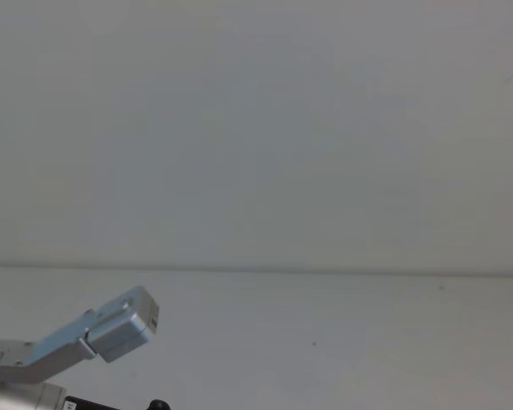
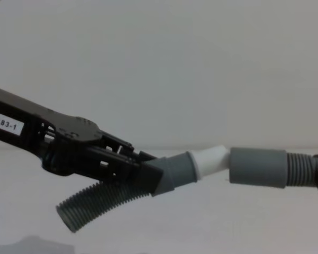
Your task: Use both hands to pick up one end of the pipe from the table, align the ends, and insert them.
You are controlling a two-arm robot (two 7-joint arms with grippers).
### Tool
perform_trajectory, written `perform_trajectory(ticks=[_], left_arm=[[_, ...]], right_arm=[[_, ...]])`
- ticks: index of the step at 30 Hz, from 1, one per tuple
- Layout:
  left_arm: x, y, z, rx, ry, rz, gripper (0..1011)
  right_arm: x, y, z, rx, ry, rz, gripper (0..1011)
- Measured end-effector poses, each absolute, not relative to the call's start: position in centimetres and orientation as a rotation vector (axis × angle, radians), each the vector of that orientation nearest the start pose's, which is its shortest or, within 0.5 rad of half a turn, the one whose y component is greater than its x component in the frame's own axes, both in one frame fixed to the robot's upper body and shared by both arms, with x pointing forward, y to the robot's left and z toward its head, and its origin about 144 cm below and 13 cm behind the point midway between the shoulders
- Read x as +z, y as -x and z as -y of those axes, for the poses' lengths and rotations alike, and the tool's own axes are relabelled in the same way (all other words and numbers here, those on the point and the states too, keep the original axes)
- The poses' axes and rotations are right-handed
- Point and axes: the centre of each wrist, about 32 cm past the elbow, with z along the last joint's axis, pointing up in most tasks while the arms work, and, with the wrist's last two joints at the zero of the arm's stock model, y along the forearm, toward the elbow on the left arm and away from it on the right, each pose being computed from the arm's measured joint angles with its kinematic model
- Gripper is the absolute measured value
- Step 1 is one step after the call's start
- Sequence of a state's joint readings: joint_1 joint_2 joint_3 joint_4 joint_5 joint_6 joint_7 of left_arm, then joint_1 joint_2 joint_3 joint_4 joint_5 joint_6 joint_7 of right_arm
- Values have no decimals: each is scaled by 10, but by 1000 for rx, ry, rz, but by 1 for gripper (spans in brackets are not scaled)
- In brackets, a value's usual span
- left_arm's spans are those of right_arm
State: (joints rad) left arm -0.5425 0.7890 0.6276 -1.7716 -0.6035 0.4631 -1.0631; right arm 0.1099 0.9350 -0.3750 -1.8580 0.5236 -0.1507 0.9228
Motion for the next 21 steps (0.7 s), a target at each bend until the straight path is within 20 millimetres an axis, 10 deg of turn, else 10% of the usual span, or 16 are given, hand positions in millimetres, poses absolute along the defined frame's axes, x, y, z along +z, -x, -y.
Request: perform_trajectory(ticks=[21], left_arm=[[1320,-504,-266,-6,-439,-84,327]], right_arm=[[1263,-451,332,-173,272,284,53]])
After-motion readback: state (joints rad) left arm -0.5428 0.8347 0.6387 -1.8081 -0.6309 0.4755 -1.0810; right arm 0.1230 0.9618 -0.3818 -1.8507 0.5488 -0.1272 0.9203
